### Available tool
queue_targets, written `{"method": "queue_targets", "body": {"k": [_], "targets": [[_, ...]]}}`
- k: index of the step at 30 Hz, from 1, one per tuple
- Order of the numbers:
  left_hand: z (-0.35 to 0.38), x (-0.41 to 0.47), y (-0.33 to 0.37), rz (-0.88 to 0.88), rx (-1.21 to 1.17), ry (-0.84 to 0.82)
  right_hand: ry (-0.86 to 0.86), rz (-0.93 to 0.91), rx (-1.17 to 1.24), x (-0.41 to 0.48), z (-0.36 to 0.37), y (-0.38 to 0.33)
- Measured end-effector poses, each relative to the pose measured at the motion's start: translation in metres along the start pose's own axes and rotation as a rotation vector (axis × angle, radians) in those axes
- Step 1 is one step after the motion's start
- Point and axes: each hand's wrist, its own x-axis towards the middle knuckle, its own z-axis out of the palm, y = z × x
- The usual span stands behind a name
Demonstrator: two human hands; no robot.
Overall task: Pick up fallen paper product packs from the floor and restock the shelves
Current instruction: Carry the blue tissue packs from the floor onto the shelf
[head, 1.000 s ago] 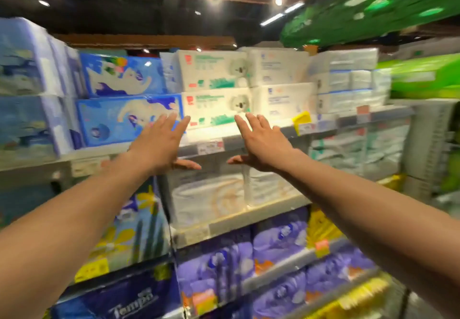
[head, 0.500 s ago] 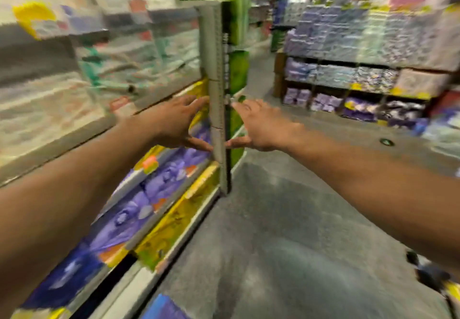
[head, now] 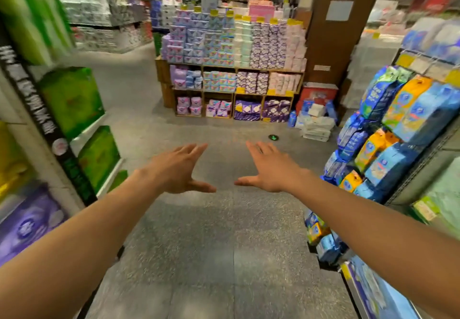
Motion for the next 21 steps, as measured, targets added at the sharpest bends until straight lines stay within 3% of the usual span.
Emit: {"method": "queue_targets", "body": {"k": [10, 21], "targets": [[-0.035, 0.356, -0.045, 0.301, -0.034, -0.111, -0.008, 0.377, 0.158, 0.208, -0.019, 0.180], [0.008, 0.750, 0.020, 0.488, -0.042, -0.260, 0.016, 0.592, 0.304, 0.431, 0.008, 0.425]]}}
